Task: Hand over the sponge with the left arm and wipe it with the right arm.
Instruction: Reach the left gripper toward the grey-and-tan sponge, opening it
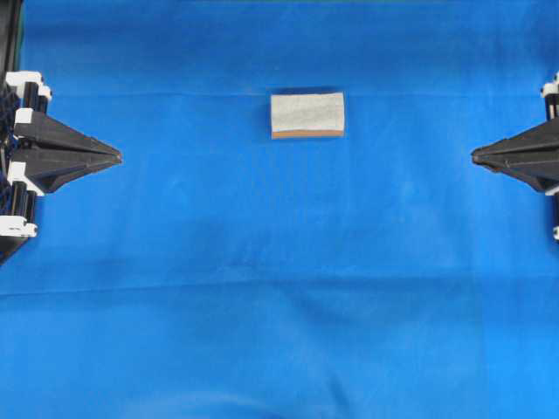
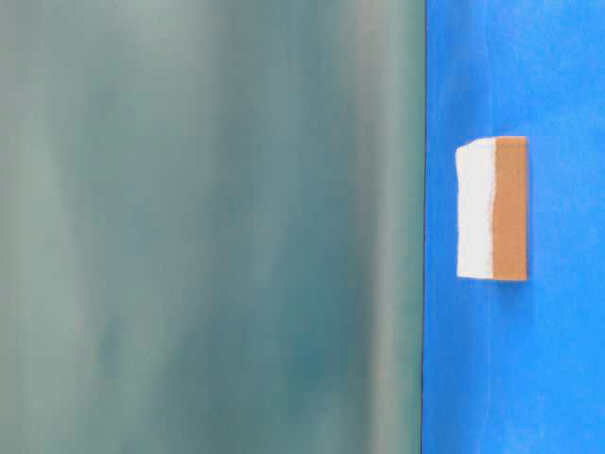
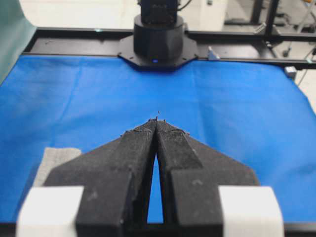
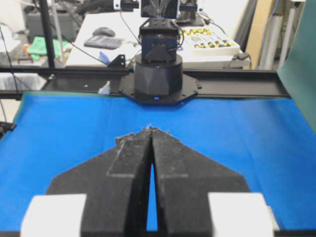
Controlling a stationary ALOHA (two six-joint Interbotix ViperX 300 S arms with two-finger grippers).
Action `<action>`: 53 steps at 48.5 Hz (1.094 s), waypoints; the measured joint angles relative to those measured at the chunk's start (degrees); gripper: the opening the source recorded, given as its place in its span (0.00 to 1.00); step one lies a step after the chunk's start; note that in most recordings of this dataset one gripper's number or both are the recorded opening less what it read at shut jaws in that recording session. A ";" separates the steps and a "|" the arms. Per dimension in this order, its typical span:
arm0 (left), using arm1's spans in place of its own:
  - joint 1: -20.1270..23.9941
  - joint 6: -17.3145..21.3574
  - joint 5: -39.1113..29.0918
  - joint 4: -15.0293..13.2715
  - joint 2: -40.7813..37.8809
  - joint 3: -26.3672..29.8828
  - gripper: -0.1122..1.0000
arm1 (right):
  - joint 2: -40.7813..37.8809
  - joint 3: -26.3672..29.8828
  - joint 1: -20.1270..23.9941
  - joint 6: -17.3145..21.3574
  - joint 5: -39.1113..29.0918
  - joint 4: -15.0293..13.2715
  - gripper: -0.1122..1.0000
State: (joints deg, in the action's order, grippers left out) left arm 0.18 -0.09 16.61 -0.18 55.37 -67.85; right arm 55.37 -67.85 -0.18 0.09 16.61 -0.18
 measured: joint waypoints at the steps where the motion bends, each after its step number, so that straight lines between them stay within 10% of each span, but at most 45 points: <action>1: -0.09 0.18 0.09 -0.09 0.09 0.09 0.10 | 0.00 -0.09 0.00 0.00 0.00 0.00 0.10; 29: 8.70 5.01 4.04 -0.88 -8.53 1.76 0.13 | -0.70 0.53 -0.97 -0.44 0.00 0.00 0.10; 44: 13.71 9.58 5.80 -0.97 -24.43 5.80 0.85 | -1.14 0.62 -0.97 -0.44 0.00 0.00 0.10; 53: 14.50 11.95 6.59 -0.97 -34.89 11.16 0.95 | -1.41 0.62 -0.97 -0.09 0.00 0.00 0.10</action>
State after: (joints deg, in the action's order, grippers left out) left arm 14.68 11.87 23.20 -1.14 20.48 -56.69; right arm 53.96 -67.24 -1.14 0.00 16.61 -0.18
